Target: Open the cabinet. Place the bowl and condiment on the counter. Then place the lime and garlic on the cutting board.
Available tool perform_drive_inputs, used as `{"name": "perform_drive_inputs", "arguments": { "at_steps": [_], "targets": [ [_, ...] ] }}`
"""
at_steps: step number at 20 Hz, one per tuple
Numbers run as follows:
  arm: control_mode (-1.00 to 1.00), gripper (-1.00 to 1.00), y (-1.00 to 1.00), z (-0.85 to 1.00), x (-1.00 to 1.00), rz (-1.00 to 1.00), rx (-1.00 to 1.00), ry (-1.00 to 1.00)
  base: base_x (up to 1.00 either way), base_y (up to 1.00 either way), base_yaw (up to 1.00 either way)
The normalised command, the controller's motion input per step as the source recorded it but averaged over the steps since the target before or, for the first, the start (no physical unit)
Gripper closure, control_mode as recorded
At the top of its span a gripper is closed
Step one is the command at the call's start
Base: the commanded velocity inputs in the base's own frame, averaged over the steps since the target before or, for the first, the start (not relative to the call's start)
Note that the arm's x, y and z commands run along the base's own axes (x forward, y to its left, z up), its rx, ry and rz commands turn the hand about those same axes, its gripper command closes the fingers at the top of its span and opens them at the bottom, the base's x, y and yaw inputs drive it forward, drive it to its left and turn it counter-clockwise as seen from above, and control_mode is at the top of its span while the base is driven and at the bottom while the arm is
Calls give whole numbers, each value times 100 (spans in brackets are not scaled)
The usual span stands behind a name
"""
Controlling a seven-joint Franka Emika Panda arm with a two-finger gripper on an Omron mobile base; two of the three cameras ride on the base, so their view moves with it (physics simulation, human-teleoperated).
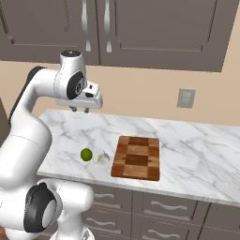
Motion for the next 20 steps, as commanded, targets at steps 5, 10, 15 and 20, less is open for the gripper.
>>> {"name": "perform_drive_inputs", "arguments": {
  "at_steps": [5,10,15,20],
  "targets": [
    [-100,-100,0,0,0,0,0,-1,0,0,0],
    [-100,-100,0,2,-8,0,0,-6,0,0,0],
    [-100,-100,0,12,-8,0,0,-11,0,0,0],
    [-100,-100,0,15,0,0,0,-12,0,0,0]
  ]
}}
